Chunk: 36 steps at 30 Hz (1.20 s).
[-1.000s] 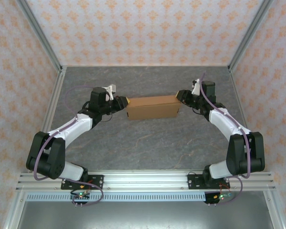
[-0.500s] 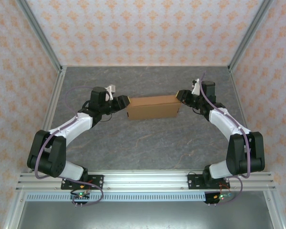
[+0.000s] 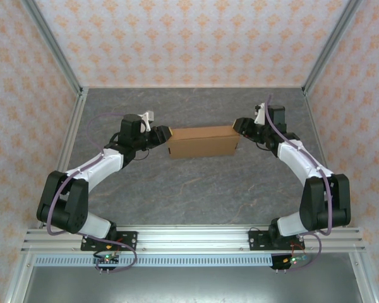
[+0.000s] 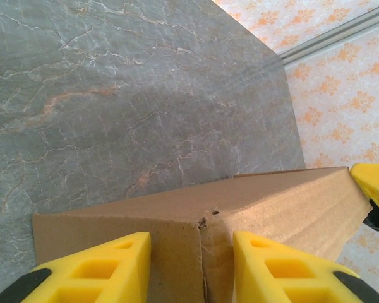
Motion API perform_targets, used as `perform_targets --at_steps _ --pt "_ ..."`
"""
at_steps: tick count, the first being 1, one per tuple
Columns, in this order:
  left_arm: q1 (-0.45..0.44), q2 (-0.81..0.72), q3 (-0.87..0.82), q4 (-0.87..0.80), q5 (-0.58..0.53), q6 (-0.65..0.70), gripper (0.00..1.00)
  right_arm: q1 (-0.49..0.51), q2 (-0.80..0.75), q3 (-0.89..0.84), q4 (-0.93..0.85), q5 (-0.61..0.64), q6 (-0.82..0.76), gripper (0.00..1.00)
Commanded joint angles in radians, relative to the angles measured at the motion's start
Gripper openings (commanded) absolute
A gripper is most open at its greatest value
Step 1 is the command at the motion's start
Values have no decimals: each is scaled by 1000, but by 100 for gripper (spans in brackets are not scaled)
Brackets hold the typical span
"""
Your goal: Fold the paper box
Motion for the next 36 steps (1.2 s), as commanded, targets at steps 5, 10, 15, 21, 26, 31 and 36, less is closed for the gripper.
perform_targets --at_steps 5,10,15,21,26,31,36 --pt "-3 22 -33 -168 -88 39 37 -8 -32 95 -124 31 -36 55" --pt "-8 14 -33 -171 -93 41 37 -15 -55 74 -151 -10 -43 57" --pt "-13 5 -28 -176 -100 41 37 -34 -62 8 -113 -68 -23 55" --pt "-21 -4 -25 -184 -109 42 37 -35 -37 -55 -54 -112 4 45" --pt "-24 -6 -30 -190 -123 48 37 -39 -24 -125 16 -124 23 36" --pt "-24 4 -37 -203 -141 68 35 -64 7 -206 128 -147 72 27" --pt "-24 35 -54 -175 -128 64 30 -80 55 -255 218 -171 111 20"
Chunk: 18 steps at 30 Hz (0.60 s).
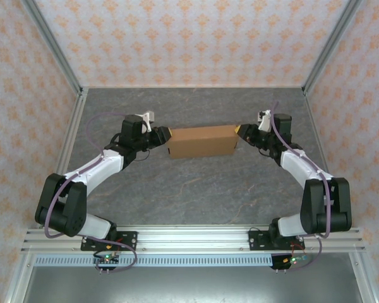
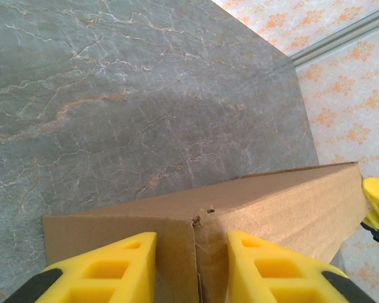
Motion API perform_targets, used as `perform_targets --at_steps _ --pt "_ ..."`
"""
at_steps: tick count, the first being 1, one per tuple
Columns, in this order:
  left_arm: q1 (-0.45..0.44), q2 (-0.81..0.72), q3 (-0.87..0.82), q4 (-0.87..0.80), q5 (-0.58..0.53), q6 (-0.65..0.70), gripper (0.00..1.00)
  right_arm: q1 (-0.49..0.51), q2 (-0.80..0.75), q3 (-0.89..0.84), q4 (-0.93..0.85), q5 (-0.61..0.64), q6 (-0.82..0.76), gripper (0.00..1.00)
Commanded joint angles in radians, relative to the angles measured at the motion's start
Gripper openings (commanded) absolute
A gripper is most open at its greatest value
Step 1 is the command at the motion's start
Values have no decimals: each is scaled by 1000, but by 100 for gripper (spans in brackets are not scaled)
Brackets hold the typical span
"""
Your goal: Fold the paper box
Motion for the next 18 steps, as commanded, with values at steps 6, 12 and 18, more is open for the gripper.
perform_targets --at_steps 6,12,18 --pt "-4 59 -51 -137 -47 24 29 -8 88 -47 -50 32 27 17" --pt "-25 37 15 -177 -54 39 34 -8 43 44 -121 44 15 24" --pt "-37 69 96 -188 -46 28 35 17 69 112 -125 17 30 28"
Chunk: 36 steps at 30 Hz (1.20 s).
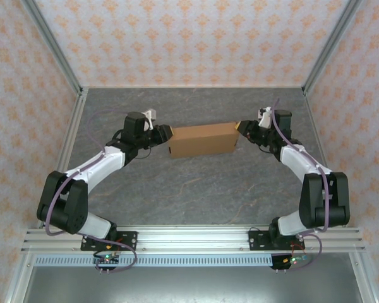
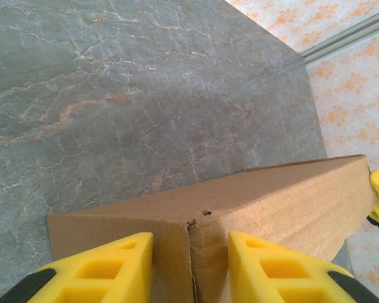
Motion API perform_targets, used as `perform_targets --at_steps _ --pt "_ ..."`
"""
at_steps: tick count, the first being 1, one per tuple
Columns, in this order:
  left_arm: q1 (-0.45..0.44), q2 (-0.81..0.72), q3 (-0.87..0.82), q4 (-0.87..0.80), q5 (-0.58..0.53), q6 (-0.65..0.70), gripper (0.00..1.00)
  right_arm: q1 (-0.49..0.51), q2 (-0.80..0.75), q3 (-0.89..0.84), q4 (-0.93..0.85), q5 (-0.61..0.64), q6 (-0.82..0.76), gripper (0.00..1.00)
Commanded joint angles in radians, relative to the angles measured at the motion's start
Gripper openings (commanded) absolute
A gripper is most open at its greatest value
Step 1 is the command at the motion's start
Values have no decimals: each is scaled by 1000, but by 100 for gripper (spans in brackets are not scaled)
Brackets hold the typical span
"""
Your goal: Fold the paper box
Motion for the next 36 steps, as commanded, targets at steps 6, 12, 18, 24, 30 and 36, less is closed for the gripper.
perform_targets --at_steps 6,12,18,24,30,36 --pt "-51 17 19 -115 -31 56 35 36 -20 2 -94 15 -50 28" --pt "-91 -50 -55 -85 -46 83 36 52 -113 -66 -129 43 -105 28" --pt "-134 -121 -145 -53 -92 79 37 72 -224 -148 -142 88 -119 28" --pt "-168 -147 -214 -1 -120 47 37 99 -270 -222 -96 106 -103 27" --pt "-194 -189 -284 25 -157 34 38 112 -324 -286 -58 122 -102 27" --pt "-210 -224 -351 40 -189 34 40 117 -349 -336 -33 116 -102 27"
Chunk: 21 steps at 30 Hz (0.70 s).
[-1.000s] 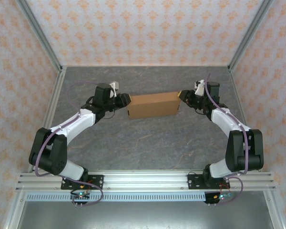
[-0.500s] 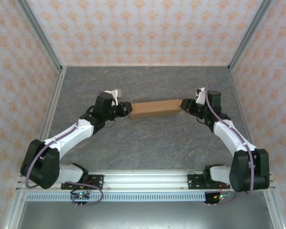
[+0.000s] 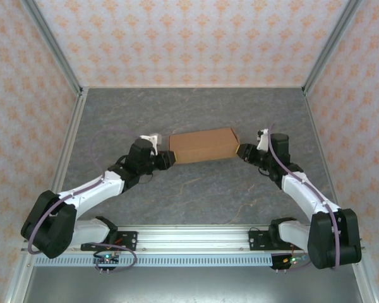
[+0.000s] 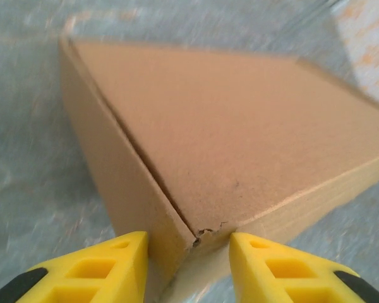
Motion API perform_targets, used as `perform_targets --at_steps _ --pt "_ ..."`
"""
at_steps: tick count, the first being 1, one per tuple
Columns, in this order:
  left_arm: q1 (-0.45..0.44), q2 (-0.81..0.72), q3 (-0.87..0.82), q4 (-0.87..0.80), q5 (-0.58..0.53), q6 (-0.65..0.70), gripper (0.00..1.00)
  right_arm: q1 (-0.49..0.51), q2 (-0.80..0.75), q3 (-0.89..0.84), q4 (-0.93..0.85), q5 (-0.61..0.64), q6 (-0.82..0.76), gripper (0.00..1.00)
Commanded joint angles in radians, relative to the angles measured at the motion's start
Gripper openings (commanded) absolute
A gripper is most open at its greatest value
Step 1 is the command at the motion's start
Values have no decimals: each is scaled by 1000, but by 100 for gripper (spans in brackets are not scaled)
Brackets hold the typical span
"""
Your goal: Fold the paper box
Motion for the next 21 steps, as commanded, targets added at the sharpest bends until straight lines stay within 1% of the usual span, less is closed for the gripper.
perform_targets --at_steps 1,8,12,14,17,19,21 --pt "-16 -3 -27 -20 -5 -6 40 23 -17 -19 19 -52 -3 27" --pt "-16 61 -21 -28 -31 27 41 27 36 -31 42 -25 -5 26" --pt "-16 74 17 -79 -57 43 42 27 50 16 -39 61 -25 27" --pt "-16 44 25 -94 -91 43 43 36 50 56 -86 140 -46 31" --pt "-8 -1 32 -101 -144 40 52 78 120 117 -117 225 -75 40" --pt "13 23 63 -106 -134 25 55 89 176 155 -115 238 -78 45" --pt "44 93 114 -133 -102 0 58 89 240 198 -131 238 -89 48"
